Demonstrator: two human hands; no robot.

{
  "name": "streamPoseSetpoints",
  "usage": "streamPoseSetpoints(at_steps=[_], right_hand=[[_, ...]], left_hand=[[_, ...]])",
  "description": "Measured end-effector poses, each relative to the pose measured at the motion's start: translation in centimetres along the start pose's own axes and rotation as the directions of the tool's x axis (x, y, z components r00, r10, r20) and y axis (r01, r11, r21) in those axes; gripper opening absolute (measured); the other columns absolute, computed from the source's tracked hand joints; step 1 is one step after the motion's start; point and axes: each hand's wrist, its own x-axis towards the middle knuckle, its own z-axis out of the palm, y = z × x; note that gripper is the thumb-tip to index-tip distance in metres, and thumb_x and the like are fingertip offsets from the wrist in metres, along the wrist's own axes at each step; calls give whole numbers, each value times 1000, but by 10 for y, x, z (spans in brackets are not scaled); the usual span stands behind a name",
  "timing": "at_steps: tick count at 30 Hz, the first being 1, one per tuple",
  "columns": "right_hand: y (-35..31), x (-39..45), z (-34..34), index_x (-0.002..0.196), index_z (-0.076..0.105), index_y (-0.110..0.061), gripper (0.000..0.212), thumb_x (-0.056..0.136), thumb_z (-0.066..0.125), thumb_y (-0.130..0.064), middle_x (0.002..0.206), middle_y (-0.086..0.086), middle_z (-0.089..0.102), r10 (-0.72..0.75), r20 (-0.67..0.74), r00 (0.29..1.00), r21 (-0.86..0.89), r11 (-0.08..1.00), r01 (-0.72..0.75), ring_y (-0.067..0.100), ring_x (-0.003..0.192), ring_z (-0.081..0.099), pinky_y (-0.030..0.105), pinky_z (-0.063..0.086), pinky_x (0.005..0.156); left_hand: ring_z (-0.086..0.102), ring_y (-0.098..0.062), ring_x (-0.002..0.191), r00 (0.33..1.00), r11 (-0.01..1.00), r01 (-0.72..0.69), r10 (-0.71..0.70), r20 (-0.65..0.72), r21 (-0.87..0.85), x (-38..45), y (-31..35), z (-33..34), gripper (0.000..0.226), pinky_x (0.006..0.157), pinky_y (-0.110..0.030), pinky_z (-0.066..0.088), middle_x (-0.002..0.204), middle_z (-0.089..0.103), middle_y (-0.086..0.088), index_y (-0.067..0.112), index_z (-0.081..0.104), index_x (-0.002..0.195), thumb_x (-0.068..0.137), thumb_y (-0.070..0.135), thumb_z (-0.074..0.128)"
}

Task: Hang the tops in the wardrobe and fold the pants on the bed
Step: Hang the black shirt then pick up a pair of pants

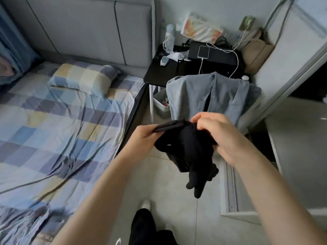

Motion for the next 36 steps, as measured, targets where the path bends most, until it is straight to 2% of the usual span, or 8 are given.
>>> streamPoseSetpoints(at_steps=[2, 5, 9, 17, 19, 22, 28, 36], right_hand=[[3, 10, -16, 73, 69, -24, 13, 72, 56, -21, 67, 9, 62, -71, -68, 995, -214, 975, 55, 21, 65, 54, 33, 43, 65], [11, 21, -44, 79, 69, -26, 21, 82, 63, -6, 79, -10, 71, -249, -129, 960, -482, 861, 158, 1, 79, 65, 19, 52, 79], [20, 25, -75, 78, 65, -33, 33, 79, 68, 0, 78, -26, 63, -435, -210, 876, -689, 701, 183, -17, 81, 58, -4, 38, 67], [26, 46, -81, 78, 68, -30, 29, 83, 65, -1, 82, -6, 65, -428, -350, 833, -827, 560, -60, 11, 77, 61, 26, 47, 68], [17, 50, -64, 88, 73, -21, 21, 87, 61, -4, 90, -4, 69, -368, -325, 871, -787, 616, -33, 13, 90, 62, 28, 49, 79], [-11, 51, -27, 92, 73, -23, 10, 87, 67, -17, 89, -11, 73, -256, -168, 952, -385, 906, 176, 0, 89, 67, 19, 51, 84], [-13, 99, 35, 92, 66, -22, 32, 85, 58, -52, 90, -10, 70, -93, -213, 973, -444, 896, -12, 1, 85, 65, 22, 52, 78], [0, 113, 9, 74, 51, -5, 26, 95, 45, -18, 70, 19, 62, -253, -482, 839, -269, 954, 133, 17, 53, 53, 38, 47, 56]], left_hand=[[50, 2, 52, 998, 1000, 4, -6, -62, -23, 22, 4, -12, 54, 51, -12, 41, 56, 58, 13, 35, 72, 66, 91, -5, 47], [57, 1, 56, 987, 1000, -13, 9, -161, -24, 58, 16, -31, 44, 51, -14, 44, 60, 64, 14, 34, 74, 71, 91, 3, 49], [48, -17, 66, 972, 998, -43, 33, -232, -38, 105, 35, -54, 31, 62, -32, 38, 67, 54, -6, -2, 64, 78, 86, 27, 57], [59, -7, 50, 995, 999, -46, 45, -88, -13, 152, 76, -56, 32, 49, -19, 47, 53, 63, 5, 14, 71, 63, 91, 30, 64], [62, -19, 58, 998, 998, -57, 56, -14, -41, 157, 87, -49, 34, 58, -37, 53, 63, 65, -17, -1, 68, 72, 90, 27, 65], [62, -27, 64, 995, 995, -79, 82, 49, -64, 160, 100, -36, 36, 65, -56, 55, 83, 65, -35, -10, 65, 81, 89, 25, 66], [67, -20, 53, 997, 980, -30, 43, 62, -194, 171, 103, -25, 30, 47, -29, 52, 60, 69, -8, 7, 72, 66, 91, 22, 65], [53, -25, 66, 999, 977, 3, 4, 31, -212, 203, 87, -58, 34, 64, -39, 42, 70, 55, -11, -8, 63, 79, 86, 25, 66]])
